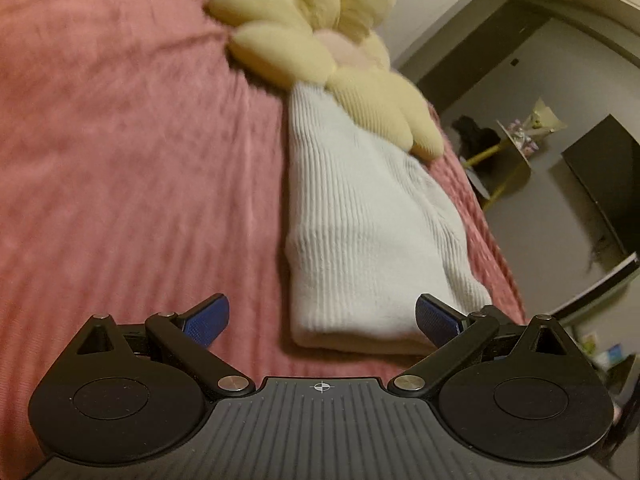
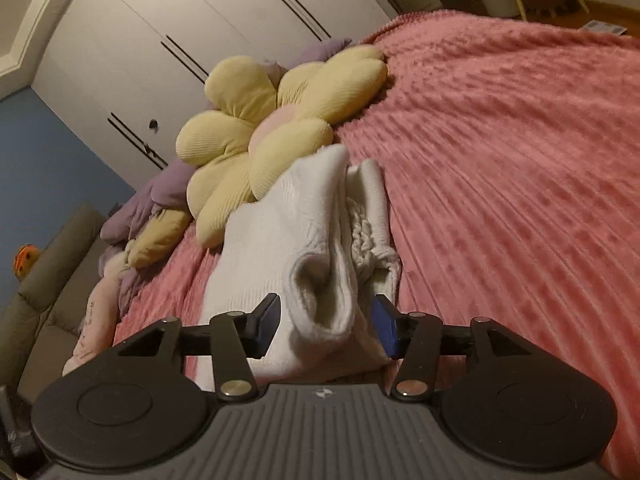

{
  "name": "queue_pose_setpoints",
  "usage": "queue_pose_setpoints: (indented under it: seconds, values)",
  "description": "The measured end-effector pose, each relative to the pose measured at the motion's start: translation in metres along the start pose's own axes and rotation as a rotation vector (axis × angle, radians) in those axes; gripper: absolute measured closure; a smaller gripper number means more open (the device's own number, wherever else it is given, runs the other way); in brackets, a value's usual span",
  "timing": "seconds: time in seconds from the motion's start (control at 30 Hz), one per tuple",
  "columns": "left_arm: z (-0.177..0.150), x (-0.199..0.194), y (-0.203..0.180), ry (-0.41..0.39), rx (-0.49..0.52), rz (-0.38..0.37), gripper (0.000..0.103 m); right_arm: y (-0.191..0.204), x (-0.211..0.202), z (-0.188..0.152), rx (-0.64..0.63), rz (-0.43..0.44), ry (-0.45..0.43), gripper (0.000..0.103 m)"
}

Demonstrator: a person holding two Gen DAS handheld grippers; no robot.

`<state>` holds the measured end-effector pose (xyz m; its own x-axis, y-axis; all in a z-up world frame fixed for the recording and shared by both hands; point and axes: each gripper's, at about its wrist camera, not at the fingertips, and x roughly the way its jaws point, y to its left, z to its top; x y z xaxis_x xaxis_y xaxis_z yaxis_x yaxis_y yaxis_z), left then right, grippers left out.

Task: Fold small clothes

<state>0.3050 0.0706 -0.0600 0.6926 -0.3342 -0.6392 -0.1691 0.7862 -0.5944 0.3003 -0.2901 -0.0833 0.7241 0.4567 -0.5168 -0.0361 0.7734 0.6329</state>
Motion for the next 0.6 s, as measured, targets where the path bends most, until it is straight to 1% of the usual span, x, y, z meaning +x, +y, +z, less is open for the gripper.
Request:
queue_pose_setpoints:
  seconds: [0.03, 0.07, 0.1, 0.13, 0.2, 0.23, 0.27, 0.3, 0.33, 0.37, 0.4, 0.43, 0.47, 0.5, 0.6]
  values:
    - [0.002, 0.007, 0.000, 0.017, -0.012, -0.011, 0.001, 0.000, -0.002, -0.001, 0.008, 0.009, -0.006, 0.054]
    - [0.003, 0.012, -0.001, 0.033, -0.022, -0.015, 0.001, 0.001, 0.000, -0.002, 0.010, 0.016, 0.006, 0.056]
    - [0.005, 0.019, -0.002, 0.046, -0.032, -0.015, 0.001, 0.002, 0.005, -0.002, 0.008, 0.018, 0.027, 0.063]
    - [0.007, 0.025, -0.002, 0.061, -0.039, -0.017, 0.001, 0.004, 0.009, -0.003, 0.005, 0.015, 0.044, 0.074]
    - [0.009, 0.037, -0.003, 0.091, -0.062, -0.018, 0.001, 0.006, 0.015, -0.003, 0.001, 0.008, 0.057, 0.086]
    - [0.010, 0.041, -0.004, 0.095, -0.066, -0.033, 0.003, 0.006, 0.014, -0.002, 0.008, 0.017, 0.054, 0.087]
    - [0.011, 0.044, -0.004, 0.097, -0.066, -0.044, 0.013, 0.006, 0.012, -0.002, 0.017, 0.032, 0.044, 0.088]
    - [0.012, 0.048, -0.004, 0.106, -0.063, -0.048, 0.031, 0.007, 0.010, -0.001, 0.023, 0.052, 0.033, 0.088]
    - [0.013, 0.051, -0.006, 0.123, -0.055, -0.028, 0.034, 0.006, 0.008, 0.000, 0.035, 0.070, 0.028, 0.089]
    - [0.013, 0.052, -0.006, 0.126, -0.044, -0.010, 0.043, 0.001, 0.008, 0.000, 0.081, 0.107, 0.035, 0.089]
    - [0.013, 0.052, -0.007, 0.128, -0.027, -0.003, 0.049, -0.006, 0.010, 0.001, 0.150, 0.151, 0.049, 0.089]
    - [0.013, 0.050, -0.007, 0.124, -0.017, -0.006, 0.052, -0.016, 0.012, 0.000, 0.227, 0.182, 0.060, 0.089]
    - [0.012, 0.047, -0.006, 0.117, -0.010, -0.010, 0.061, -0.025, 0.014, -0.001, 0.279, 0.197, 0.072, 0.089]
    - [0.013, 0.046, -0.005, 0.113, -0.007, -0.012, 0.067, -0.032, 0.016, -0.002, 0.292, 0.186, 0.084, 0.089]
    - [0.016, 0.043, -0.001, 0.112, -0.007, -0.010, 0.070, -0.035, 0.022, -0.007, 0.206, 0.083, 0.109, 0.089]
